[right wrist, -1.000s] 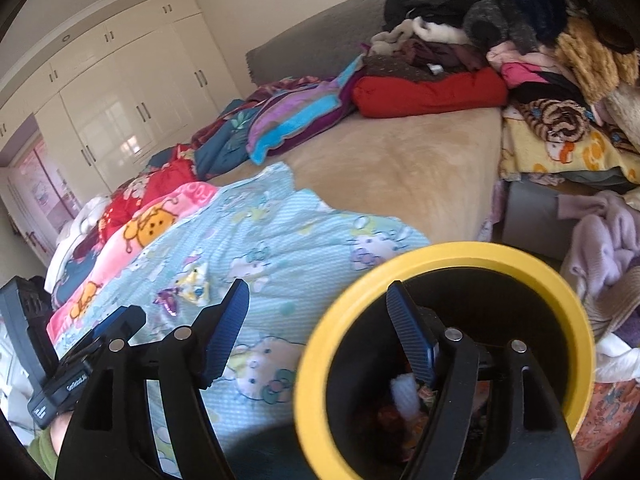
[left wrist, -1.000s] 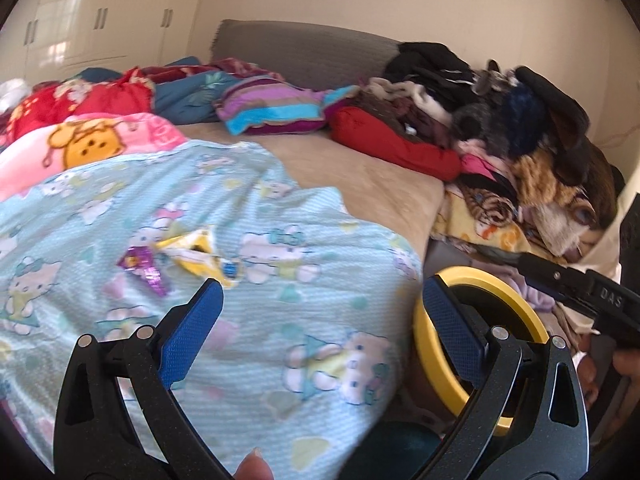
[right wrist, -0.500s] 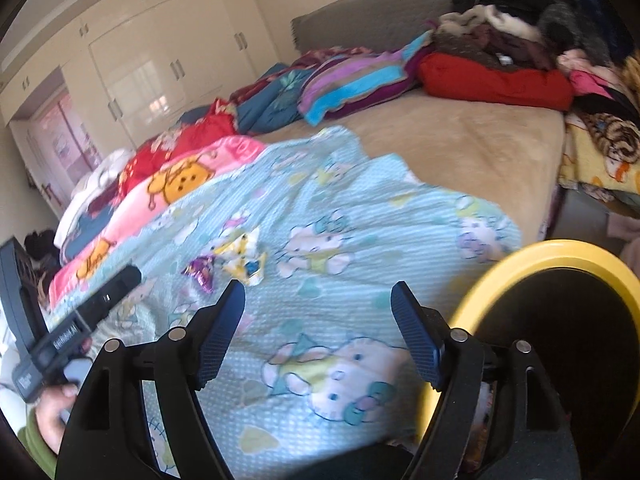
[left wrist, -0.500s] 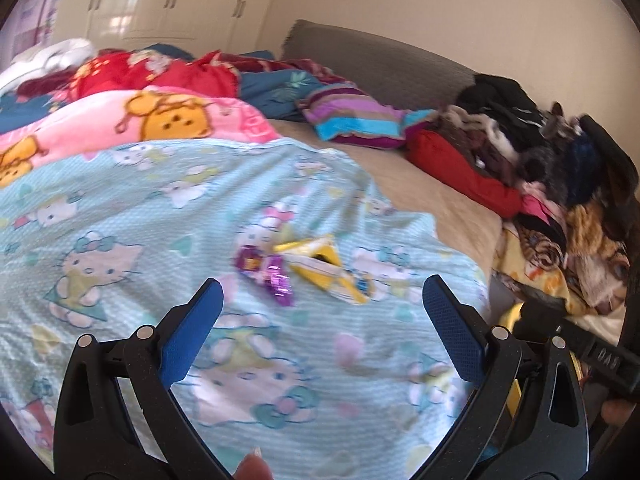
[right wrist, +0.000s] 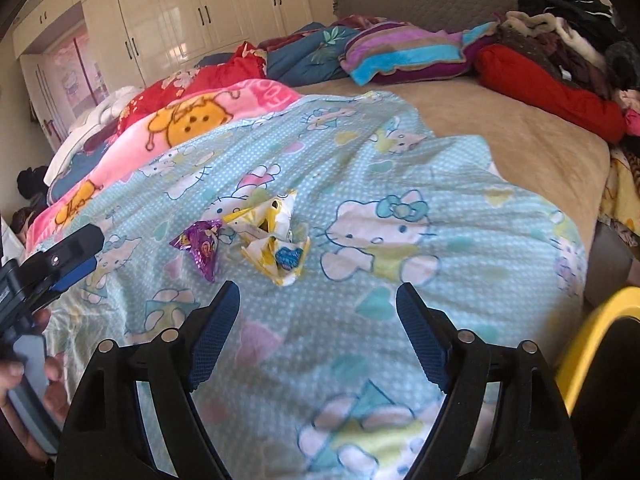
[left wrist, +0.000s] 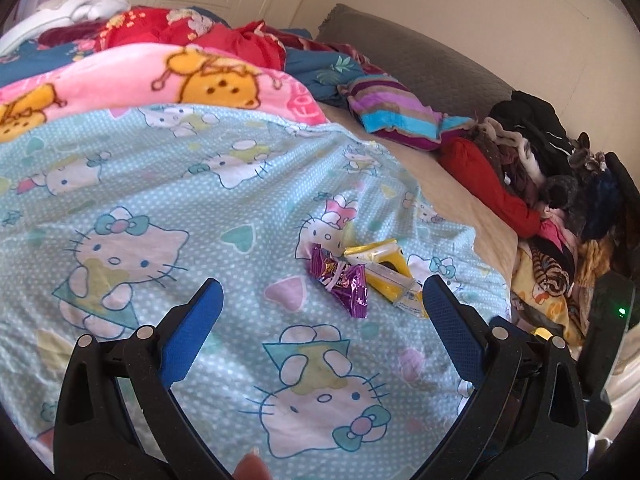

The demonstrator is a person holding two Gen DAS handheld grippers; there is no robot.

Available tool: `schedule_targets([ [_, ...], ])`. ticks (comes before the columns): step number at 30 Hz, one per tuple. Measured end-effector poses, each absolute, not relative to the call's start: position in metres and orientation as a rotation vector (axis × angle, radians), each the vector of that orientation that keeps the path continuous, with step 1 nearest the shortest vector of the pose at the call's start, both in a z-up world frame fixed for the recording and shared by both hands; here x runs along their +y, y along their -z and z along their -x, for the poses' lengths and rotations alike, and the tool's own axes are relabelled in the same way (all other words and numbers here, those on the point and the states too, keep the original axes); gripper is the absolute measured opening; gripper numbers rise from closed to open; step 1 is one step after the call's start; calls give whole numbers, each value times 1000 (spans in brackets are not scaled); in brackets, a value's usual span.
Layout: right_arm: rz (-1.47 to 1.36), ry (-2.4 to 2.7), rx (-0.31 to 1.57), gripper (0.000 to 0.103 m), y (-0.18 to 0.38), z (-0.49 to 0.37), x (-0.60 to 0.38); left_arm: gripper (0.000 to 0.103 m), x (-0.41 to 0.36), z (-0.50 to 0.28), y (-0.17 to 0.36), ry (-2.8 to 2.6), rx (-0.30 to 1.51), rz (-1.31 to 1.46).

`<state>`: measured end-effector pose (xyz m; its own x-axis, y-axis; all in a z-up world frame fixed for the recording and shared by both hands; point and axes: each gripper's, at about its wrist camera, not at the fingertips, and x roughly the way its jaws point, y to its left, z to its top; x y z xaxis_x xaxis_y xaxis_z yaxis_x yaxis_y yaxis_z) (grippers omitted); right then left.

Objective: Collect trash
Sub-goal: 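Grasp the purple wrapper with the left tool while the right tool grasps the yellow wrapper, then carry the purple and yellow wrappers over the yellow bin and lower them in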

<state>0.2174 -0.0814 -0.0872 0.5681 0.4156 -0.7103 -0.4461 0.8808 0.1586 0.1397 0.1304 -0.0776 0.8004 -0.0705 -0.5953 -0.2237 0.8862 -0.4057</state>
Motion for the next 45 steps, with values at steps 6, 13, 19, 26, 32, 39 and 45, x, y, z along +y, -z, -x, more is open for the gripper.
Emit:
schedule_targets([
  [6, 40, -539, 868, 64, 102, -235, -64, 92, 128, -157, 91, -40, 685, 497],
  [13, 42, -593, 892, 36, 114, -249, -47, 87, 130, -183, 104, -13, 736, 519],
  [19, 19, -605, 887, 24, 116, -244, -55, 79, 129, -205, 115, 0, 786, 522],
  [26, -25, -566, 881, 24, 111, -225, -91, 50, 120, -216, 129, -38, 828, 484],
  [32, -82, -529, 861, 23, 98, -206, -130, 20, 116, -212, 126, -48, 818, 469],
  [39, -127, -495, 811, 23, 72, -182, -177, 18, 90, -194, 109, 13, 778, 458],
  [45, -129, -433, 814, 23, 64, -173, -214, 18, 52, -182, 94, 93, 756, 409],
])
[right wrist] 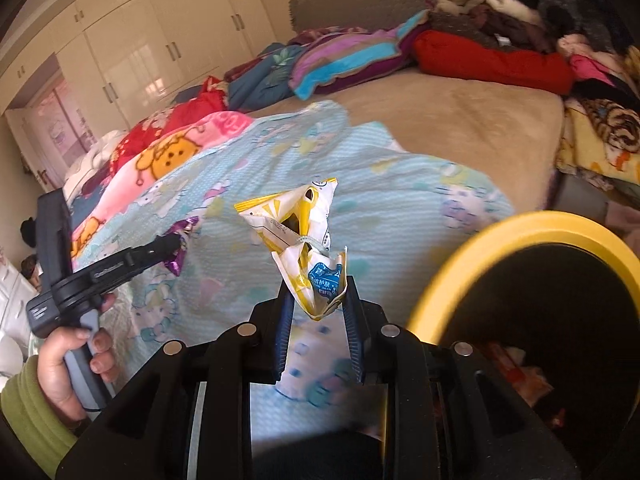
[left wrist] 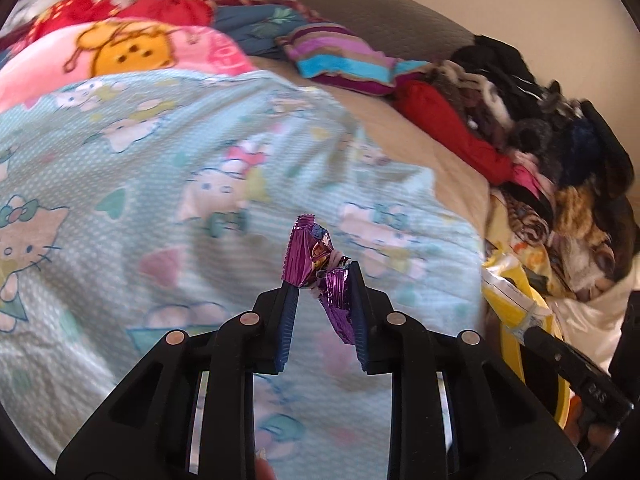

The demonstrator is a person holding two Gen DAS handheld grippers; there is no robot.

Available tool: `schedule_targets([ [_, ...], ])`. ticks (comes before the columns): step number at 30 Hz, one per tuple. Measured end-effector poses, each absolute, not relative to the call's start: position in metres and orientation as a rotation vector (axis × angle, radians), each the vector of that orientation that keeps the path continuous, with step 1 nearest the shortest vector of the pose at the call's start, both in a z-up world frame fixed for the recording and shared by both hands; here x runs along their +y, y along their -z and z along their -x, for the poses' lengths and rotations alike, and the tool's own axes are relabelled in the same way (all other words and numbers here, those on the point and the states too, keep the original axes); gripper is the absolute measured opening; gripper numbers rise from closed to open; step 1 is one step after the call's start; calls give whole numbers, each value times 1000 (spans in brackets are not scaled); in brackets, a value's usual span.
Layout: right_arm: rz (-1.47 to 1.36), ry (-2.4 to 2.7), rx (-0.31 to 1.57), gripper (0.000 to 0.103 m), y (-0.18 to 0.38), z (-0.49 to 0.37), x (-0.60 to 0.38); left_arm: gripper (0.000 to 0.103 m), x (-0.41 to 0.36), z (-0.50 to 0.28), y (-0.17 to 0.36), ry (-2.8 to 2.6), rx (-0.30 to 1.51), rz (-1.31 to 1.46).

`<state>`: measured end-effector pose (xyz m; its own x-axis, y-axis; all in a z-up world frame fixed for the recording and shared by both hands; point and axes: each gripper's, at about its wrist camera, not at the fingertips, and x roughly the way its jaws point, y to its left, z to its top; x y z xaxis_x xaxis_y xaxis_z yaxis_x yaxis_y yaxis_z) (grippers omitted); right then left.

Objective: Collect trash
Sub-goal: 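Carry the purple and yellow wrappers over the yellow bin and lower them in, then open both tools to drop the wrappers into the bin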

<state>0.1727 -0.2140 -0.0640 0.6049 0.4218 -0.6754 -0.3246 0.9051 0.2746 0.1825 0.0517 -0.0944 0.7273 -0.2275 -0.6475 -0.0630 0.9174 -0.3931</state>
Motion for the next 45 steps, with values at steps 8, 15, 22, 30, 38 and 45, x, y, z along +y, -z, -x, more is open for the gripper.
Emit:
schedule_targets([
  [8, -132, -364, 797, 23, 49, -161, -257, 18, 0, -173, 78, 197, 743, 339],
  [15, -112, -313, 780, 23, 38, -146, -288, 18, -38, -162, 70, 281, 742, 297],
  [22, -109, -244, 783, 23, 36, -132, -321, 18, -74, -153, 59, 363, 729, 242],
  [30, -98, -162, 784, 23, 37, -122, -355, 18, -105, -144, 49, 423, 719, 193],
  [38, -97, -112, 804, 23, 40, -117, -381, 18, -130, -133, 45, 478, 714, 147],
  [45, -119, -87, 846, 26, 53, -112, -397, 18, -156, -128, 49, 520, 736, 97],
])
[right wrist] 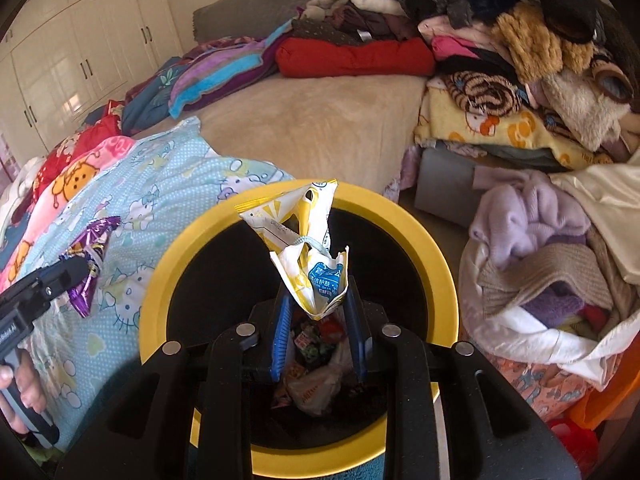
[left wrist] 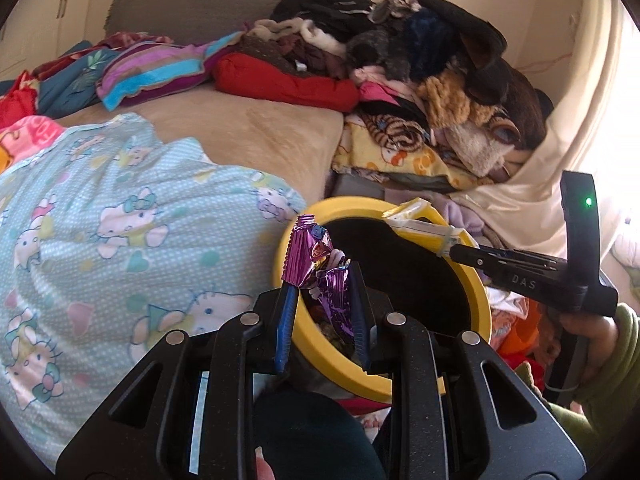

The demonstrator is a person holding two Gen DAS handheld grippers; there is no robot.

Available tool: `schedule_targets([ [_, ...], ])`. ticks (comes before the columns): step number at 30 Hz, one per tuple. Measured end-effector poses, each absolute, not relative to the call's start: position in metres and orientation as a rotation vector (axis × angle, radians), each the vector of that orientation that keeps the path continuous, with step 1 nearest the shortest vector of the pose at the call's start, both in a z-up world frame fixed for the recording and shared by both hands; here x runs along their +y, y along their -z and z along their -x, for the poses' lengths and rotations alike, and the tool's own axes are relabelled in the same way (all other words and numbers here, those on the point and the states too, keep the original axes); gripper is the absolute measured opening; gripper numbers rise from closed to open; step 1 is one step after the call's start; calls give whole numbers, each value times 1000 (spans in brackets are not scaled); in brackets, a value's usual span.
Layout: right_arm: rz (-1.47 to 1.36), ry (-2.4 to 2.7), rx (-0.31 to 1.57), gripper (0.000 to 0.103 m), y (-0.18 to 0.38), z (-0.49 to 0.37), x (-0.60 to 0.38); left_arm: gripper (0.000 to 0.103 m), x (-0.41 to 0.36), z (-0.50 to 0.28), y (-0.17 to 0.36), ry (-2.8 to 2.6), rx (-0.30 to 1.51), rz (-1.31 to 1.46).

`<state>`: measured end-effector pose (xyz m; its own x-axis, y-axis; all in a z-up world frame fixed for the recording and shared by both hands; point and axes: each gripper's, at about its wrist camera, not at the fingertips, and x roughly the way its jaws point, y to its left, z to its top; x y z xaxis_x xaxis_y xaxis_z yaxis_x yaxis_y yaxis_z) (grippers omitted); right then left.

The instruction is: Collect trash

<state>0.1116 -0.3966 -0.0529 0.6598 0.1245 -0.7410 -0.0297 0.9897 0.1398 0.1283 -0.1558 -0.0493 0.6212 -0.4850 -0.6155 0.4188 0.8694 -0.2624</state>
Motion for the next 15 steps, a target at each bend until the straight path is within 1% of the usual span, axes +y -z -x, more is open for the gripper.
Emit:
schedule_targets([
  [1, -123, -83, 850, 29, 55, -111, -398, 19, -161, -129, 51, 526, 743, 90],
  [2, -128, -71, 858, 30, 57, -110, -401, 19, -166, -129, 53, 533, 750, 84],
  [3, -136, -65, 867, 34, 59, -110, -403, 20, -173, -130, 55, 540, 759, 74],
  [4, -149, -59, 873, 41, 60, -108, -406, 22, -177, -130, 56, 543, 764, 66],
  [5, -169, -49, 876, 45, 62, -106, -411, 30, -184, -131, 58, 548, 770, 51],
  [6, -189, -37, 877, 50, 62, -104, -415, 35, -188, -132, 60, 554, 774, 41],
  [7, -199, -30, 877, 52, 62, -102, -418, 47, -193, -132, 62, 560, 778, 29],
  [8, -214, -19, 874, 53, 61, -98, -422, 57, -197, -132, 64, 562, 780, 19],
  [9, -221, -14, 871, 56, 60, -95, -424, 59, -199, -131, 65, 564, 780, 17],
  [10, -228, -8, 864, 60, 59, -92, -425, 63, -200, -130, 66, 564, 777, 14],
  [11, -234, -5, 851, 62, 56, -86, -426, 75, -199, -130, 66, 560, 775, 11],
  [12, -237, -4, 834, 67, 53, -81, -426, 81, -199, -129, 66, 554, 772, 7],
  [13, -238, -2, 821, 72, 51, -77, -425, 83, -196, -128, 65, 549, 764, 8],
  [15, -245, -2, 779, 79, 44, -67, -420, 86, -191, -127, 62, 536, 759, 12],
])
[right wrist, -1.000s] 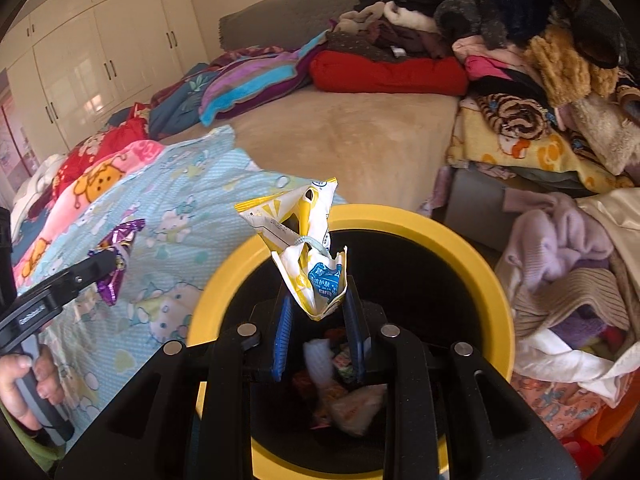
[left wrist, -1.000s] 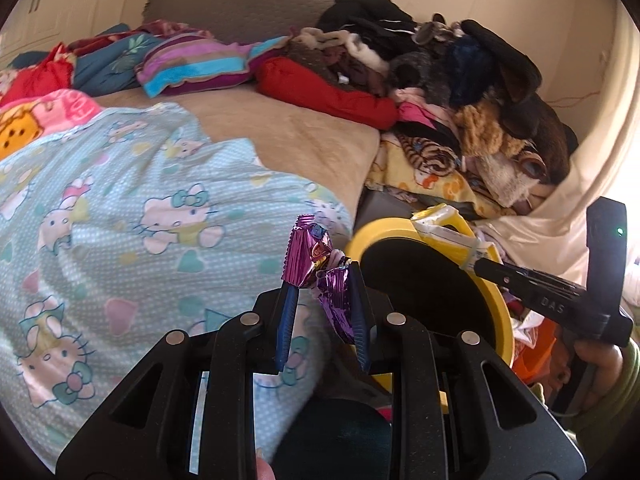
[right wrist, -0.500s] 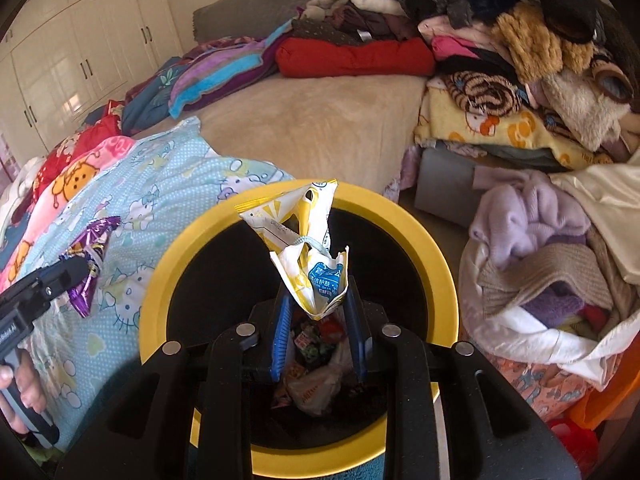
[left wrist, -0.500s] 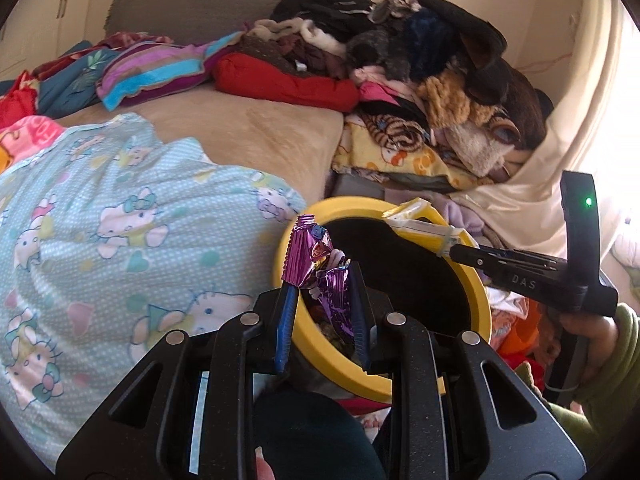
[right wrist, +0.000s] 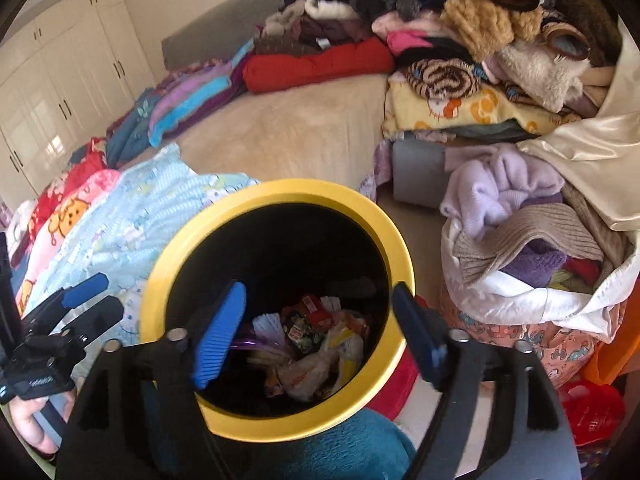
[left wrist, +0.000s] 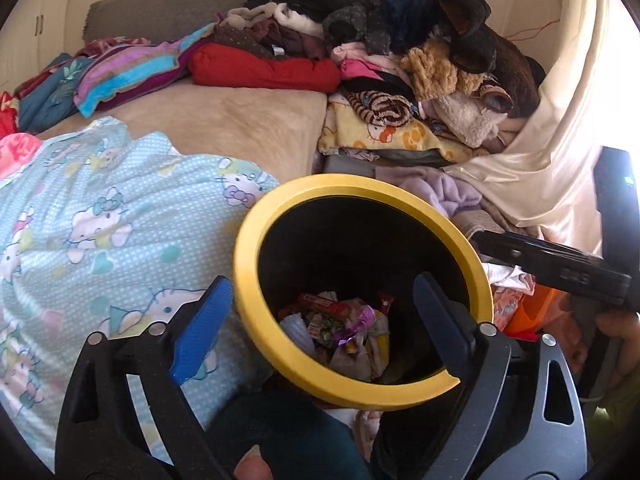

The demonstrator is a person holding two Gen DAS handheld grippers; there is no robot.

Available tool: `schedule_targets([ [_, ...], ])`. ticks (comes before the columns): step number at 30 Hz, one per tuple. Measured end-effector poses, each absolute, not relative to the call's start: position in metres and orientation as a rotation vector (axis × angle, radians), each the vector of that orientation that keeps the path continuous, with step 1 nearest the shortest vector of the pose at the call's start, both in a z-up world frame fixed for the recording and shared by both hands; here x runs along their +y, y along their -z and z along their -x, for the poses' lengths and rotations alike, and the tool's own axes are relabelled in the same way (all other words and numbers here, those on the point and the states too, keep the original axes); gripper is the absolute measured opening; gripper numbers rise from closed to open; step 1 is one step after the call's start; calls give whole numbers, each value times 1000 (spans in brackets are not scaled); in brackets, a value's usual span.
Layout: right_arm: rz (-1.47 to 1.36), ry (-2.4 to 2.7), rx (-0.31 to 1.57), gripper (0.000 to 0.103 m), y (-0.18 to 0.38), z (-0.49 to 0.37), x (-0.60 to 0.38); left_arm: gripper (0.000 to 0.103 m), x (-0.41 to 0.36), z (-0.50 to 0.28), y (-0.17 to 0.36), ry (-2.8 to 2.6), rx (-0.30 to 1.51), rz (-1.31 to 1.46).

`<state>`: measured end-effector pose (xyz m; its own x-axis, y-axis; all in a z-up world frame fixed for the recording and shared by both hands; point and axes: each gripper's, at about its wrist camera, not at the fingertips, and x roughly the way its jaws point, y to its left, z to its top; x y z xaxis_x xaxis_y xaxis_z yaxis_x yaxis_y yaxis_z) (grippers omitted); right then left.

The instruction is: Collect trash

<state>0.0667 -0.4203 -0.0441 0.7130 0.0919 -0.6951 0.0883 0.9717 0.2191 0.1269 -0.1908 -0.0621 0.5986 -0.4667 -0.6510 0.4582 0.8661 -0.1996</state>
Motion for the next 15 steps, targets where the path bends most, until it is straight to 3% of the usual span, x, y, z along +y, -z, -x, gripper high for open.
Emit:
schedule_targets([
  [1, -250, -7, 761, 83, 41, -62, -418, 91, -187, -126, 60, 522, 752, 13],
  [7, -243, -32, 624, 96, 18, -41, -391, 92, -156, -116, 46, 411, 685, 30],
  [15, -137, -46, 444, 97, 0, -12, -347, 92, -112, -81, 23, 302, 536, 44],
])
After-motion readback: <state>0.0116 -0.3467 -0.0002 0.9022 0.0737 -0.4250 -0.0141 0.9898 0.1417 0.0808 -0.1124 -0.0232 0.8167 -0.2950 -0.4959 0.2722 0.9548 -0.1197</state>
